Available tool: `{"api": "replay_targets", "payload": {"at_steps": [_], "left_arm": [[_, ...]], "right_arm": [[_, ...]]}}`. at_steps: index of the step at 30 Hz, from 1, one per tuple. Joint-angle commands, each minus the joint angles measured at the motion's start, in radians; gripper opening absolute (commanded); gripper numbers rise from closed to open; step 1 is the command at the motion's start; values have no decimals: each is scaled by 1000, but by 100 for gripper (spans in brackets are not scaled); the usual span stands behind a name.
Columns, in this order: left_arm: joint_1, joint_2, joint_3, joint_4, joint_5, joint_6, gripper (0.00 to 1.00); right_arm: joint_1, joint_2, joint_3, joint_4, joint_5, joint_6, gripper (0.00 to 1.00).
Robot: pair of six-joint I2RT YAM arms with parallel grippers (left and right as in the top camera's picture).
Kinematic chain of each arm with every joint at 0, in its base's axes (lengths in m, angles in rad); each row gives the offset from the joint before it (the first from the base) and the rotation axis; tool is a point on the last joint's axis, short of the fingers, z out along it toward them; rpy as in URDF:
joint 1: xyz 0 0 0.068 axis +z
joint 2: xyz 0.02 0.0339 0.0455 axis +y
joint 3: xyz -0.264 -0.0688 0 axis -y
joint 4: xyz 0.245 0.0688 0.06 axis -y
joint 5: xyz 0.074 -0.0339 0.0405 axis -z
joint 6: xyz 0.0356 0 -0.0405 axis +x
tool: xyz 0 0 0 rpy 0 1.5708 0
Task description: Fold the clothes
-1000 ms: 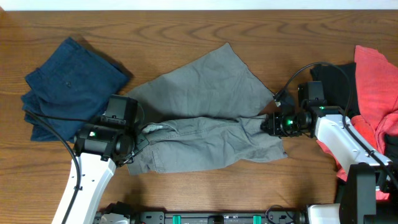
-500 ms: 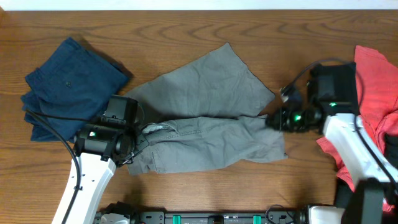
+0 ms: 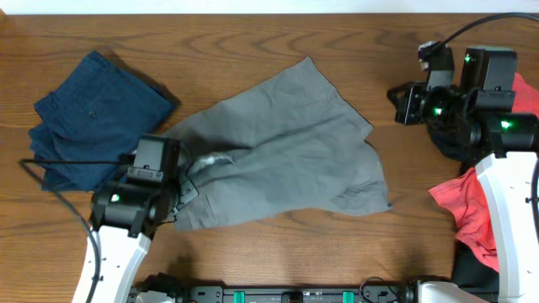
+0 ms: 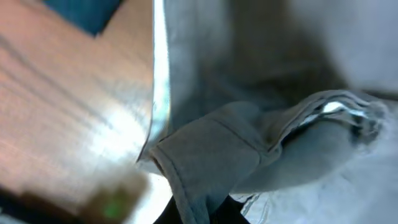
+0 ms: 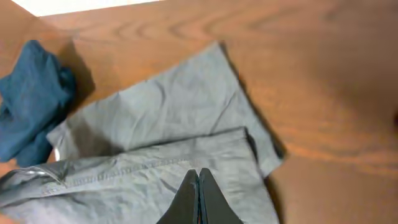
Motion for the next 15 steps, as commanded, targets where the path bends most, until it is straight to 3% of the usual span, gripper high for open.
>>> {"api": "replay_targets", "payload": {"at_steps": [1, 3, 7, 9, 15], "left_arm": [[18, -21, 8, 37, -56, -14, 6], [18, -18, 8, 39, -52, -14, 6], [18, 1, 7, -13, -53, -14, 6], [18, 18, 7, -32, -53, -14, 6], [18, 67, 7, -41, -52, -14, 6]], "right_arm": [[31, 1, 20, 17, 50, 5, 1], [40, 8, 20, -25, 87, 5, 2], [46, 52, -3, -111, 111, 5, 17], [51, 95, -19, -129, 99, 6, 20], [120, 271, -24, -69, 92, 117, 45]]}}
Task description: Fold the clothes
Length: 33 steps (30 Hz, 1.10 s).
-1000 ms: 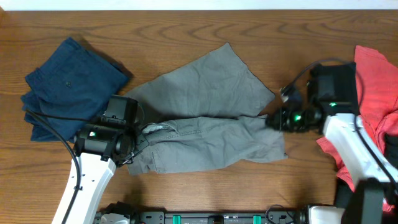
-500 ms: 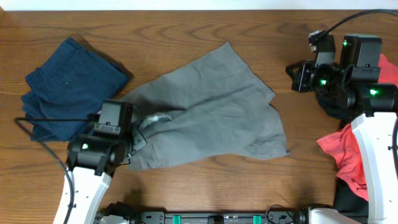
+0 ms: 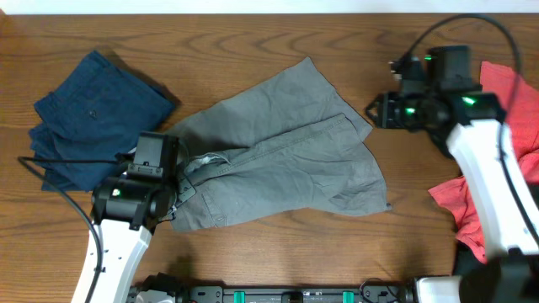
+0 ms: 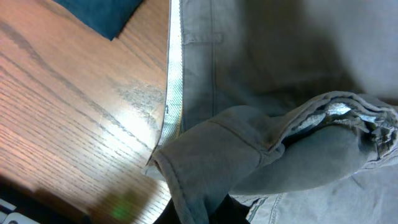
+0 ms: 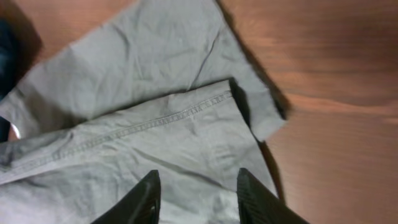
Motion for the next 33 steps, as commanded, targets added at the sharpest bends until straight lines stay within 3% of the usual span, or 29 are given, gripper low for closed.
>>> {"api": "replay_targets", "payload": {"at_steps": [1, 7, 13, 28, 31, 33], "left_arm": [[6, 24, 7, -6, -23, -12, 6], [6, 56, 7, -6, -4, -12, 6], [6, 63, 7, -6, -4, -12, 6], [6, 63, 7, -6, -4, -12, 6], [6, 63, 7, -6, -4, -11, 6], [6, 63, 7, -6, -4, -12, 6]], "right_arm": [[58, 98, -15, 44, 2, 127, 48], [140, 262, -15, 204, 20, 386, 52], [200, 366, -15, 257, 229, 578, 62], [215, 462, -15, 283, 248, 629, 64], [217, 483, -15, 282, 248, 629, 59], [217, 484, -15, 280, 249, 629, 48]]}}
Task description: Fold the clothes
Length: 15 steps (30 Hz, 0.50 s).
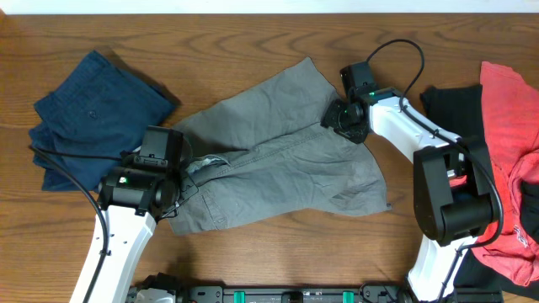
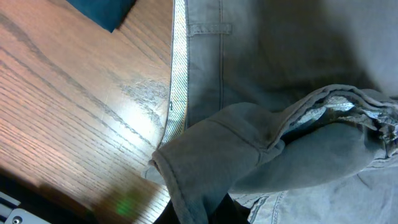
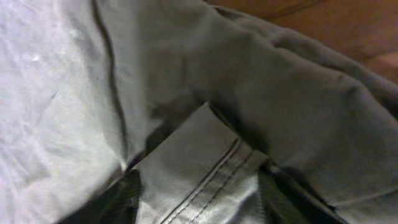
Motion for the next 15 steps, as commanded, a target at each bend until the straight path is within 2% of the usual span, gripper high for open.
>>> {"api": "replay_targets", "payload": {"at_steps": [1, 2, 5, 9, 15], "left_arm": [[6, 3, 7, -6, -5, -11, 6], [6, 3, 7, -6, -5, -12, 6], [6, 3, 7, -6, -5, -11, 6], [6, 3, 7, -9, -5, -11, 6], [6, 3, 7, -9, -5, -4, 6]], "right_arm": [[14, 32, -6, -4, 7, 20, 38], [13, 31, -6, -3, 6, 20, 27], [13, 31, -6, -13, 6, 20, 7], [11, 26, -6, -43, 7, 19, 6], [-21, -24, -6, -90, 8, 19, 15]]}}
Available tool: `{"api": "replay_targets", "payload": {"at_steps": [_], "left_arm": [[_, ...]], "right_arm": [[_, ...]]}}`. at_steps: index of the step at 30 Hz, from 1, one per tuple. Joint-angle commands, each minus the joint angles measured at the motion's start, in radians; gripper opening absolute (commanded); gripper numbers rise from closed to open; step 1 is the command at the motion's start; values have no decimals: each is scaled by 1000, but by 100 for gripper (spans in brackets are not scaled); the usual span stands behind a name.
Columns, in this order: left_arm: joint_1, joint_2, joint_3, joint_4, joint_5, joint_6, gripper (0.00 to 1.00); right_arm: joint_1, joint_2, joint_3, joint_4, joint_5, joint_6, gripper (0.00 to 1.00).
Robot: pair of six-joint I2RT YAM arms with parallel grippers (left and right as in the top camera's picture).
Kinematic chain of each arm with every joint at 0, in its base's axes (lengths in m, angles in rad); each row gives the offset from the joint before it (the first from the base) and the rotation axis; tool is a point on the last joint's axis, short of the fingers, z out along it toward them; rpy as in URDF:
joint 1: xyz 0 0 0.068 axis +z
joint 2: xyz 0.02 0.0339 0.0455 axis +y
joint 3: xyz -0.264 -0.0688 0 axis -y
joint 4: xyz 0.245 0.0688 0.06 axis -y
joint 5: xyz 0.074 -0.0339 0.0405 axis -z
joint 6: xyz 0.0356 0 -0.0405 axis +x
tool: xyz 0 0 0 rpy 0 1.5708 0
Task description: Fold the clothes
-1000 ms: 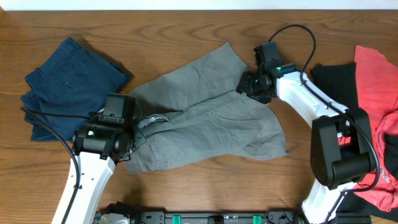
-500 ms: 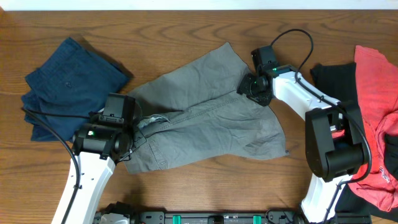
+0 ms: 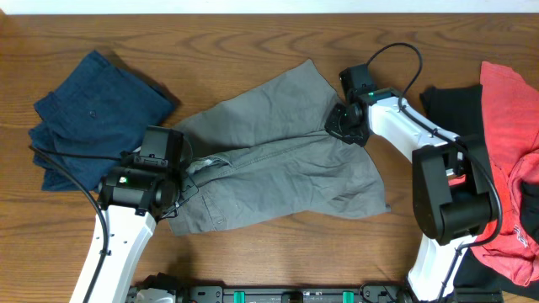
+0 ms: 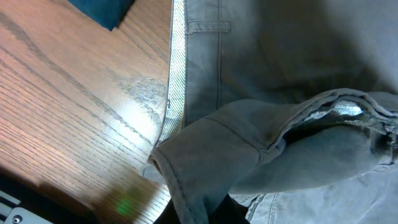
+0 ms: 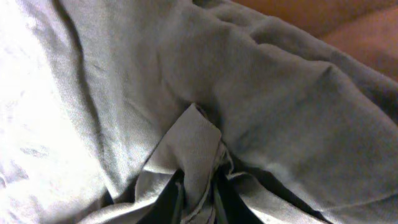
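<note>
Grey shorts [image 3: 278, 151] lie spread across the middle of the table, folded over lengthwise. My left gripper [image 3: 181, 185] is shut on their waistband corner [image 4: 205, 155] at the left end. My right gripper [image 3: 344, 126] is shut on a pinch of the leg hem [image 5: 199, 143] at the right end, fabric bunched between its fingers [image 5: 171, 199].
Folded navy shorts [image 3: 93, 114] lie at the far left. A red garment [image 3: 505, 143] and a black one [image 3: 442, 101] sit at the right edge. Bare wood table [image 3: 210, 34] runs along the back and front.
My right gripper has shut on the hem of the grey shorts, which now bunches between its fingers. The left gripper stays shut on the waistband, unmoved.
My left gripper held the waistband throughout. The right gripper was shut and far to the right, away from the shorts. Then it stood open nearer the leg hem, then open against the hem, and now it is shut on that hem.
</note>
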Motion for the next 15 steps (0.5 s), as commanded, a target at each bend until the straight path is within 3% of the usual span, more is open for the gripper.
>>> {"api": "replay_targets", "payload": {"at_steps": [1, 15], "left_arm": [[6, 2, 7, -7, -9, -5, 6], [6, 2, 7, -6, -9, -5, 6]], "right_arm": [[-23, -40, -5, -28, 7, 0, 15], [-7, -58, -6, -71, 6, -22, 14]]}}
